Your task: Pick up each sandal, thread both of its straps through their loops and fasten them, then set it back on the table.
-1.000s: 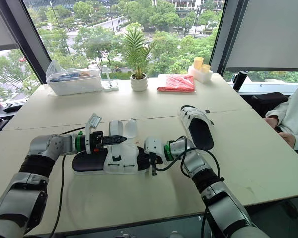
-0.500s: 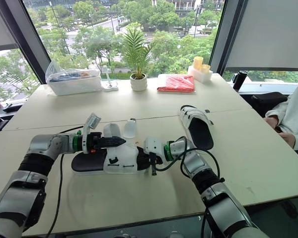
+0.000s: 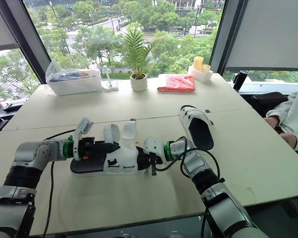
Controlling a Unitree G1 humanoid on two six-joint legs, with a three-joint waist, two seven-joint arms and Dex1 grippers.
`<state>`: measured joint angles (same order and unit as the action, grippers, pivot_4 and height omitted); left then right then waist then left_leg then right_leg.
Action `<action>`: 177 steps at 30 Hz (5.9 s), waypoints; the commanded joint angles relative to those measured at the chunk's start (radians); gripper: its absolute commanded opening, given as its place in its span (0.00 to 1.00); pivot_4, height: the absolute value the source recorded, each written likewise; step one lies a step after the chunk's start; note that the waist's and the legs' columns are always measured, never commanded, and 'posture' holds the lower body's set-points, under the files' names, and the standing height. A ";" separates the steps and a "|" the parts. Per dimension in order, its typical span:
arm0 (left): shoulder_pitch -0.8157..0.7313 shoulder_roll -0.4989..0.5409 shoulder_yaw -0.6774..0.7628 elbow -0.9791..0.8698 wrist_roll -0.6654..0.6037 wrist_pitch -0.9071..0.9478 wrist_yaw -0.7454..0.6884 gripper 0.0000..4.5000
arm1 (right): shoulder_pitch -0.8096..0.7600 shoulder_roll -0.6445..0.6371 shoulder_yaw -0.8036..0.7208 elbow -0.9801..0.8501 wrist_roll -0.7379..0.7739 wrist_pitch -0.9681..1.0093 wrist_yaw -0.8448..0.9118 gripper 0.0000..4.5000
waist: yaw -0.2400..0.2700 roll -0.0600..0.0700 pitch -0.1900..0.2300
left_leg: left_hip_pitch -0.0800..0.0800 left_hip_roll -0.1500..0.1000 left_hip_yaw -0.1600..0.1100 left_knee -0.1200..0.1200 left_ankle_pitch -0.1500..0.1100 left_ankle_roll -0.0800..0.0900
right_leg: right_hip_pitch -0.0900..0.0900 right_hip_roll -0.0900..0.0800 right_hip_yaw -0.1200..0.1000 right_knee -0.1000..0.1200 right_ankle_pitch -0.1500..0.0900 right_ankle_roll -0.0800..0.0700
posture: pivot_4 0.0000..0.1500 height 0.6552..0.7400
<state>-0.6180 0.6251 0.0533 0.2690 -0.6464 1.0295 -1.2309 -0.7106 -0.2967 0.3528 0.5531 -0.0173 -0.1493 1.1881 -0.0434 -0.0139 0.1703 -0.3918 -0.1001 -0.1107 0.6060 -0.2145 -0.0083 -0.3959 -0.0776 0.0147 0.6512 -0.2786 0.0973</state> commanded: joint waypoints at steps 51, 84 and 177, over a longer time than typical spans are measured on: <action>-0.065 0.083 -0.133 0.065 0.005 -0.007 -0.178 0.02 | 0.028 0.001 0.028 -0.001 -0.028 0.026 -0.006 0.00 | 0.000 0.000 0.000 | 0.000 0.000 0.000 0.000 0.000 0.000 | -0.001 0.000 0.000 0.000 0.000 0.000 | 1.00 1.00; 0.366 0.361 -0.035 -0.411 0.005 -0.203 -0.294 1.00 | 0.039 0.005 0.032 -0.011 -0.029 0.023 -0.013 0.00 | 0.000 0.001 0.000 | 0.000 0.001 0.001 -0.008 0.000 0.000 | -0.005 0.000 0.001 -0.002 -0.001 -0.003 | 1.00 1.00; 0.637 0.261 0.014 -0.632 -0.024 -0.598 -0.062 0.01 | -0.029 0.036 0.043 0.095 -0.042 -0.040 0.017 0.00 | 0.003 0.002 0.000 | 0.001 0.004 0.002 -0.011 0.001 -0.001 | -0.004 0.001 0.000 -0.004 -0.003 -0.009 | 1.00 1.00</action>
<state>0.0574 0.8891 0.0082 -0.3382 -0.6039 0.4000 -1.3022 -0.7486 -0.2685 0.3639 0.6186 -0.0277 -0.1965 1.1989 -0.0405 -0.0121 0.1701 -0.3911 -0.0965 -0.1090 0.5955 -0.2135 -0.0096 -0.3995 -0.0767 0.0146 0.6473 -0.2817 0.0882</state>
